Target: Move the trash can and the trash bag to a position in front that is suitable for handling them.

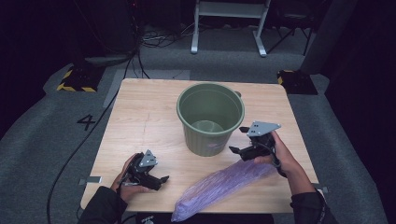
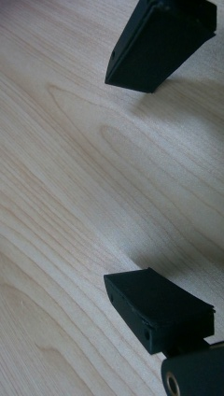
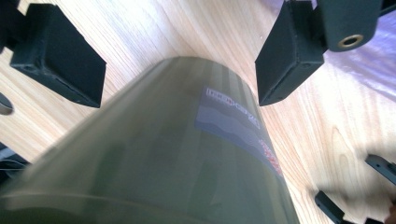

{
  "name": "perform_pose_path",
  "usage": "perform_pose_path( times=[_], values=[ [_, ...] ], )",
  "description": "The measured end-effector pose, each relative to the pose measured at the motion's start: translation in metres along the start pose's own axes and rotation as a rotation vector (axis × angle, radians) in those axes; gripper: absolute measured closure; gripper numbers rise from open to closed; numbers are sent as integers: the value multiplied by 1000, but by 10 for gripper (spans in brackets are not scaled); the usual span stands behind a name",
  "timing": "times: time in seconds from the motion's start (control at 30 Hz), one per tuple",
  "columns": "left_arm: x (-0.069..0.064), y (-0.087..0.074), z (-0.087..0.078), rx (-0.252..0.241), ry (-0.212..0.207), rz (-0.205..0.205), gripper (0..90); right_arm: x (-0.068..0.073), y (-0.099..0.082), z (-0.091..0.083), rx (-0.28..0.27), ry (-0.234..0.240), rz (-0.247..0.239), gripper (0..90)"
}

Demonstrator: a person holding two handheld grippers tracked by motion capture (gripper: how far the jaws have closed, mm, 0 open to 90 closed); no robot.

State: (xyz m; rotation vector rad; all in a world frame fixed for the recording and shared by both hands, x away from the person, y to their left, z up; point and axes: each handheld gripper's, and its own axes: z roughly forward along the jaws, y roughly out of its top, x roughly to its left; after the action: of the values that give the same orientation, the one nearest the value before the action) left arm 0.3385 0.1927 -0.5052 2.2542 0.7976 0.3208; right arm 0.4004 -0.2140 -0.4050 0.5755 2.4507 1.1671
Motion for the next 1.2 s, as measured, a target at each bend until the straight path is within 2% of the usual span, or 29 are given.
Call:
perform_pose_path(
  times=[0.07, 0.13, 0.27, 0.3, 0.33, 0.43, 0.47, 0.5, 0.53, 0.57, 0.6, 0.63, 0.67, 0.7, 0.77, 0.8, 0.83, 0.9, 0.93, 0.97, 1.0, 1.03, 1.13, 1.17, 1.2],
  values=[
    [0, 0, 0, 0, 0, 0, 57, 0, -1, -5, -1, -11, 3, 163],
    [0, 0, 0, 0, 1, 2, 57, 4, -7, -20, -9, -33, 26, 168],
    [0, 0, 0, 0, 0, 2, 57, 11, -20, -37, -30, -36, 39, 169],
    [0, 0, 0, 0, 0, 2, 57, 11, -20, -37, -30, -36, 39, 169],
    [0, 0, 0, 0, 0, 2, 57, 15, -28, -42, -27, -45, 45, 170],
    [0, 0, 0, 0, 1, 2, 57, 19, -36, -46, -26, -49, 51, 171],
    [0, 0, 0, 1, 1, 0, 57, 23, -46, -48, -29, -46, 65, 179],
    [0, 0, 0, 1, 1, 0, 57, 23, -46, -48, -29, -46, 65, 179],
    [0, 0, 0, 1, 1, 0, 57, 28, -56, -48, -18, -40, 78, 210],
    [0, 0, 0, 1, 1, 0, 57, 28, -56, -48, -18, -40, 78, 210],
    [0, 0, 0, 1, 2, 0, 57, 33, -66, -46, -10, -36, 85, 305],
    [0, 0, 0, 1, 2, 0, 57, 33, -66, -46, -10, -36, 85, 305],
    [0, 0, 0, 0, 2, -3, 57, 38, -77, -40, 6, -5, 103, 336],
    [0, 0, 0, 0, 2, -3, 57, 38, -77, -40, 6, -5, 103, 336],
    [0, 0, 0, 0, 3, -4, 57, 43, -88, -28, 61, -4, 94, 398],
    [0, 0, 0, 0, 3, -4, 57, 43, -90, -25, 60, 5, 114, 417],
    [0, 0, 0, 0, 3, -4, 57, 43, -90, -25, 60, 5, 114, 417],
    [0, 0, 0, 0, 3, -4, 57, 42, -94, -19, 56, 21, 127, 481],
    [0, 0, 0, 0, 3, -4, 57, 41, -97, -13, 68, 22, 121, 532],
    [0, 0, 0, 0, 4, -5, 57, 41, -97, -13, 68, 22, 121, 532],
    [0, 1, 0, 1, 5, -6, 57, 39, -100, -7, 76, 32, 120, 600],
    [0, 1, 0, 1, 5, -6, 58, 39, -100, -7, 76, 32, 120, 600],
    [0, 1, 1, 2, 6, -6, 58, 32, -103, 1, 65, 7, 143, 689],
    [0, 1, 1, 1, 5, -6, 58, 26, -104, 5, 65, -11, 171, 700],
    [0, 1, 1, 1, 5, -6, 58, 24, -105, 7, 71, -22, 178, 702]
  ],
)
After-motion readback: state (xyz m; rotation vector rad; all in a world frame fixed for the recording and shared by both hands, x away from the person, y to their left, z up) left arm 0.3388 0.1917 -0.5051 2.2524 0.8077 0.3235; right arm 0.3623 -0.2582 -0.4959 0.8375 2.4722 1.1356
